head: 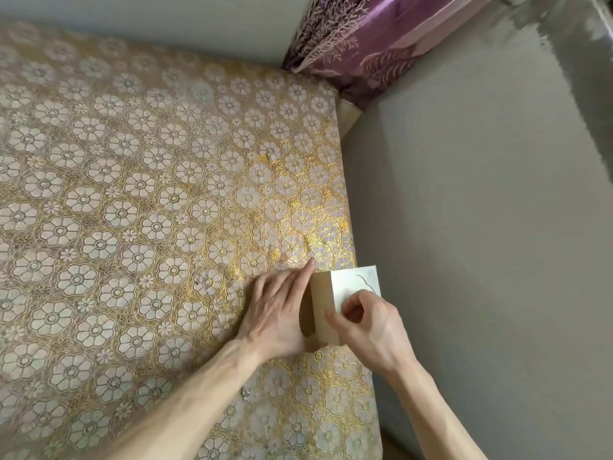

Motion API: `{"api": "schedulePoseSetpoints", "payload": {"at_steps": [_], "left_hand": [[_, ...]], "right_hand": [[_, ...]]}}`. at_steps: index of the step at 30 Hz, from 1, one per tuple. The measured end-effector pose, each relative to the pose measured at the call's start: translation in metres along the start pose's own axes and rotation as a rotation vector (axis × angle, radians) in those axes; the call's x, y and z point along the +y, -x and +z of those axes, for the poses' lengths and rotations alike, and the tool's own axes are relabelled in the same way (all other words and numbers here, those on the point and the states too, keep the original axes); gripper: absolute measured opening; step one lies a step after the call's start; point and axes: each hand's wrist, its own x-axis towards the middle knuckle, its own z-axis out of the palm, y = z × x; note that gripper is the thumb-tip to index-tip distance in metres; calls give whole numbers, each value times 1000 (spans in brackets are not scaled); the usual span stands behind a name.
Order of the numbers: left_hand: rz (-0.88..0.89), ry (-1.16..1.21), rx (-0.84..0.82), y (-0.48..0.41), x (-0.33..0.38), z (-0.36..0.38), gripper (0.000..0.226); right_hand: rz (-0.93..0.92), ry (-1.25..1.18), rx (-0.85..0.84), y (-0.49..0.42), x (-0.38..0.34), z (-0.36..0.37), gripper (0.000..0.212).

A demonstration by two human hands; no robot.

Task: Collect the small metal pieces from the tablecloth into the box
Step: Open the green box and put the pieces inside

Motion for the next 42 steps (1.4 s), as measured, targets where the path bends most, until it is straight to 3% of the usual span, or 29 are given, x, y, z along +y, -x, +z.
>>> {"api": "schedulePoseSetpoints", "payload": {"at_steps": [5, 8, 11, 14, 16, 21, 24, 30, 33, 37, 39, 42], "left_hand": [[-27, -48, -20, -2, -4, 3, 133], [-85, -51, -21, -3, 3, 5, 127], [-94, -102, -40, -3, 10, 5, 127], [-75, -147, -85, -1, 7, 5, 132], [-56, -176, -115, 1, 4, 5, 135], [-55, -269, -124, 0, 7, 3, 138], [-63, -308, -164, -1, 9, 2, 141], [-109, -383, -258, -1, 11, 0, 144], [-109, -408, -264, 14, 2, -14, 131], [-138, -335, -78, 68, -40, -48, 101], [-204, -354, -45, 98, -71, -61, 87], [-238, -455, -126, 133, -106, -70, 81]], "right_hand": [[-41, -334, 31, 11, -1, -38, 25], [28, -470, 146, 4, 22, -63, 27], [257, -882, 331, -4, 68, -68, 23], [545, -1284, 410, -10, 102, -39, 32], [640, -1385, 409, -12, 110, -12, 51], [561, -1152, 275, -5, 91, 52, 76], [569, -1010, 298, -8, 83, 66, 66], [564, -964, 279, -2, 85, 64, 64], [592, -864, 289, 20, 79, 65, 69], [544, -725, 441, 73, 61, 91, 50], [479, -711, 408, 96, 46, 110, 45], [384, -672, 257, 120, 22, 138, 40]]}}
